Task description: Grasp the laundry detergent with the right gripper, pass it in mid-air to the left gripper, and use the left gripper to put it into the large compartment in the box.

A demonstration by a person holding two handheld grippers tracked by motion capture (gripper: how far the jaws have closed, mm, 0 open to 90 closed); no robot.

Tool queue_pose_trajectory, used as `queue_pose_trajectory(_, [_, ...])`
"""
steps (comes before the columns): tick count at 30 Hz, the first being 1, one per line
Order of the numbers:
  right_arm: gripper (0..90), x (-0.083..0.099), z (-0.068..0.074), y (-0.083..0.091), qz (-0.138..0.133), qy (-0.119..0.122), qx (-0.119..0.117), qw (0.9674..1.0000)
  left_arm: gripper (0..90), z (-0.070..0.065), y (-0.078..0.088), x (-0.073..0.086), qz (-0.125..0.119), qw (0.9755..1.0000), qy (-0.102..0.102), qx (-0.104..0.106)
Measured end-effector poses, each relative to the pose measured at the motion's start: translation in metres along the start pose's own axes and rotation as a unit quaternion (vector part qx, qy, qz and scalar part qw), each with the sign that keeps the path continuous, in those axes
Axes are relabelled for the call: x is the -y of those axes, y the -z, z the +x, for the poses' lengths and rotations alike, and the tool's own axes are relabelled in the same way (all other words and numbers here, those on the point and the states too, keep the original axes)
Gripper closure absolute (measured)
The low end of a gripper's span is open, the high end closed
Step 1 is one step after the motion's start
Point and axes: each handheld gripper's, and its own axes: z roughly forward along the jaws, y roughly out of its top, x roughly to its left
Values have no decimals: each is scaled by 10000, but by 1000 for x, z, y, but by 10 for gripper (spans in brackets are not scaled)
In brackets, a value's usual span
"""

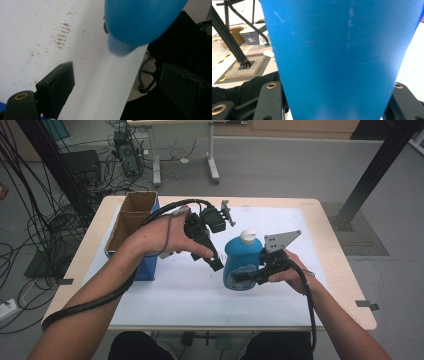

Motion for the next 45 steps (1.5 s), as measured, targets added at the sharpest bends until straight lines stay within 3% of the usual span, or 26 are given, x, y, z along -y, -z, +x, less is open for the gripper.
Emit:
queue_pose_trajectory(6, [434,-2,5,-14,100,62,-149,9998,130,-7,0,-7,28,9999,-139,19])
queue_pose_trajectory(24, [433,-9,9,-34,167,207,-341,9991,130,-19,-8,-20,186,9989,-428,15])
queue_pose_trajectory(45, [432,-8,10,-36,199,251,-322,9990,130,-25,-7,-26,238,9987,-455,-61])
